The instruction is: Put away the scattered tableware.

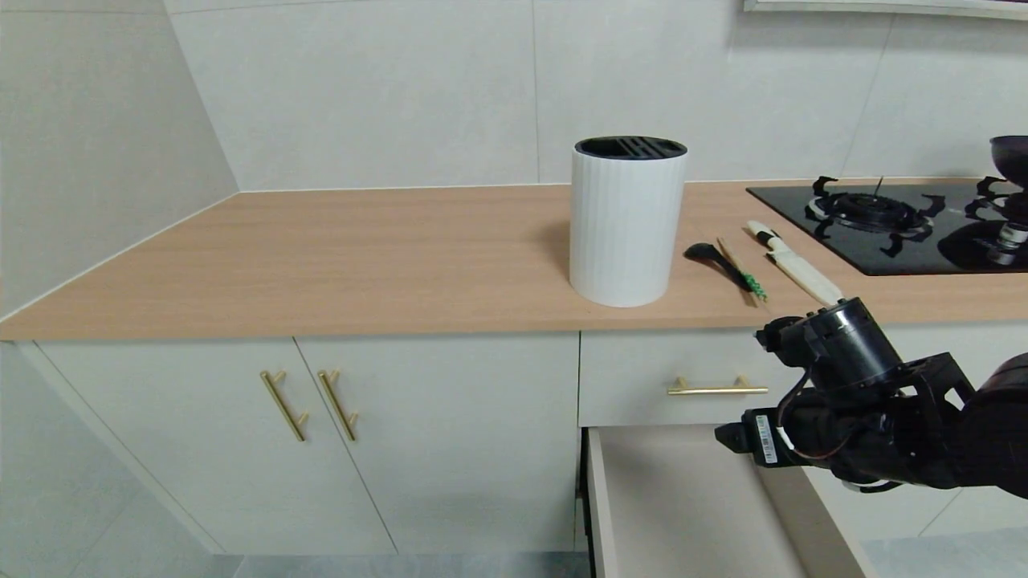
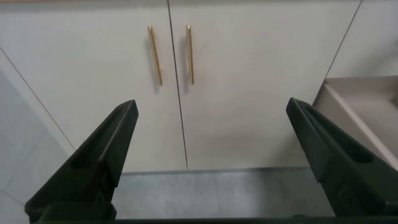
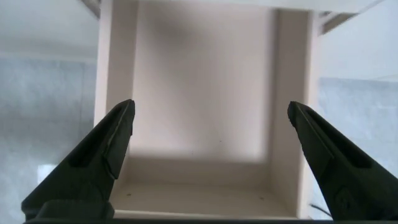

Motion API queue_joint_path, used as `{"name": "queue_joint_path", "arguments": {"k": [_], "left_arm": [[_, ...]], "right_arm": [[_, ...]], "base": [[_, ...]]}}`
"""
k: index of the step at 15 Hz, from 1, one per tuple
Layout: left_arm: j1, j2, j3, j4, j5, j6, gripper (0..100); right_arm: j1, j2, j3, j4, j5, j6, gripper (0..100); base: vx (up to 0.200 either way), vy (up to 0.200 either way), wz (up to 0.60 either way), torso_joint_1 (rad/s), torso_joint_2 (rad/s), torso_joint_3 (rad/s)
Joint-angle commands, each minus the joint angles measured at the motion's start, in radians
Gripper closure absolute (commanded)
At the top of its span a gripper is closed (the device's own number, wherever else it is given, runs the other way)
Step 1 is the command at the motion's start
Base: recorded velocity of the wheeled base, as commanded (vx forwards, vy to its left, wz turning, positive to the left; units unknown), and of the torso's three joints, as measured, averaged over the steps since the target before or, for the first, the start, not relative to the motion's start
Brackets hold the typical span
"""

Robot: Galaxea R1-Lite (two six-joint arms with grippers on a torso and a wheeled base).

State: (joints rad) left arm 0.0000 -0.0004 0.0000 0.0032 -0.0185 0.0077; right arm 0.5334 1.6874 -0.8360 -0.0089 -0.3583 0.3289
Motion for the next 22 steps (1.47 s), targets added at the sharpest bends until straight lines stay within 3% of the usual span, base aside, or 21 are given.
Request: {"name": "queue_joint_path", "arguments": {"k": [1, 7, 14, 22], "left_arm": [[0.000, 0.000, 0.000, 0.000, 0.000, 0.000, 0], [0.000, 0.000, 0.000, 0.000, 0.000, 0.000, 0], [0.000, 0.000, 0.000, 0.000, 0.000, 0.000, 0], [0.000, 0.000, 0.000, 0.000, 0.000, 0.000, 0]], "right_arm": [[0.000, 0.001, 0.000, 0.000, -0.001, -0.001, 0], [-0.001, 0.001, -0.022, -0.005, -0.001, -0.007, 0], [-0.121, 0.015, -0.367, 0.026, 0.012, -0.113, 0], [-0.197, 0.129, -0.371, -0.060, 0.010, -0.126, 0]], "base": [[0.000, 0.000, 0.00, 0.203, -0.49, -0.286], [0.000, 0.000, 0.00, 0.149, -0.35, -0.197], [0.000, 0.000, 0.00, 0.004, -0.01, -0.006], [0.000, 0.000, 0.00, 0.000, 0.00, 0.000]]}}
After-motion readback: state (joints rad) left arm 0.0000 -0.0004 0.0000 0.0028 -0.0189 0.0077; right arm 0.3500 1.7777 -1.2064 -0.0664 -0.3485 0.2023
